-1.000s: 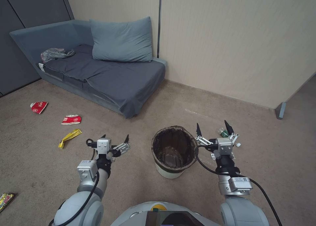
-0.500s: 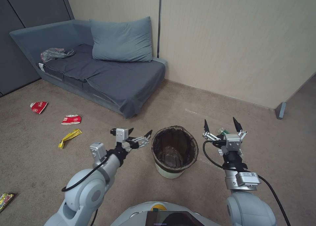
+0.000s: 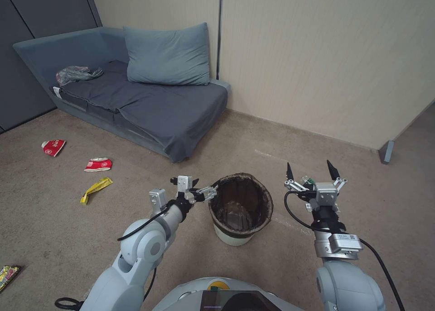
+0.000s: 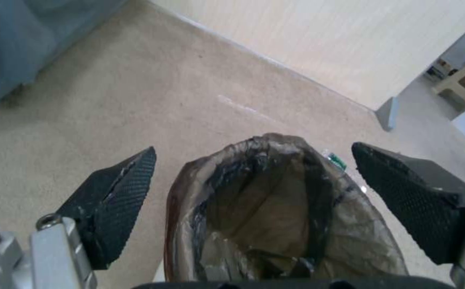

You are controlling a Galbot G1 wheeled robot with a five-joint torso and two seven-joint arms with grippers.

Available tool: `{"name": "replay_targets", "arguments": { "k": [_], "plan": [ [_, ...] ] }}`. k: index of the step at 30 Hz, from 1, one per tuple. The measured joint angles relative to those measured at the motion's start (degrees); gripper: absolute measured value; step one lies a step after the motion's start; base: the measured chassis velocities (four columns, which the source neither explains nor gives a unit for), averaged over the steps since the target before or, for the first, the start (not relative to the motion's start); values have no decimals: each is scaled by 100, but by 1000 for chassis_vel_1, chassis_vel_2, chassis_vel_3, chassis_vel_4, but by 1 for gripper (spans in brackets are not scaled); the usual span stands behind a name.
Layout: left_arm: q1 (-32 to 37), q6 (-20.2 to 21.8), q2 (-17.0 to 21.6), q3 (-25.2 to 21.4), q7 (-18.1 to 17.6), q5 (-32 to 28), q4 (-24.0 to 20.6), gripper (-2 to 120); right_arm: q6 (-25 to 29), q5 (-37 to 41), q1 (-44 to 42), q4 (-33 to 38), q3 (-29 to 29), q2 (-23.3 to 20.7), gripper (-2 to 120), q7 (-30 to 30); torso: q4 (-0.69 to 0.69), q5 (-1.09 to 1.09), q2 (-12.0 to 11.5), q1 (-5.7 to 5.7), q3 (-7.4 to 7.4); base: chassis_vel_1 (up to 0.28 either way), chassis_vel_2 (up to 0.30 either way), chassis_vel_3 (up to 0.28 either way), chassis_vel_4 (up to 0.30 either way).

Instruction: Pick up the trash bin, then pick up the garbage from the floor and place it into the trash bin.

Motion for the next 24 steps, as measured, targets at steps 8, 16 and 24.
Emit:
{"name": "replay_targets", "arguments": {
  "k": [8,16,24],
  "plan": [
    [-60,-10,-185,205,-34,142,448,91,76,42,-48,7,108,0,100,44,-1,0,0,0,0,0,0,0,0],
    [-67,-41,-279,210,-100,294,621,91,103,61,-58,-16,111,0,100,69,-1,-1,0,0,0,0,0,0,0],
    [-36,-123,-328,98,-143,491,852,91,118,66,-57,-45,108,0,100,77,-1,-1,0,0,0,0,0,0,0]
  ]
}}
